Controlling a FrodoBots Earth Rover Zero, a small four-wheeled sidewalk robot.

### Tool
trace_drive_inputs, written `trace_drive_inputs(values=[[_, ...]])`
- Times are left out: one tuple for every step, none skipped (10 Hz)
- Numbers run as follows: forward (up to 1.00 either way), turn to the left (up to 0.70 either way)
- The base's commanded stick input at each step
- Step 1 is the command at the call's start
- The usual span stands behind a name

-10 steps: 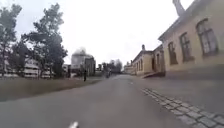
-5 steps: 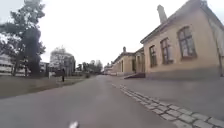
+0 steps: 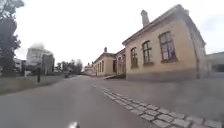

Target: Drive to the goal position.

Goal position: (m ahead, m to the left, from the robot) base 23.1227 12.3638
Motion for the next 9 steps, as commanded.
trace_drive_inputs(values=[[0.48, 0.0], [0.46, 0.0], [0.39, 0.0], [0.15, 0.0], [0.0, 0.0], [0.0, 0.0], [0.0, 0.0], [0.0, 0.0], [0.0, 0.0]])
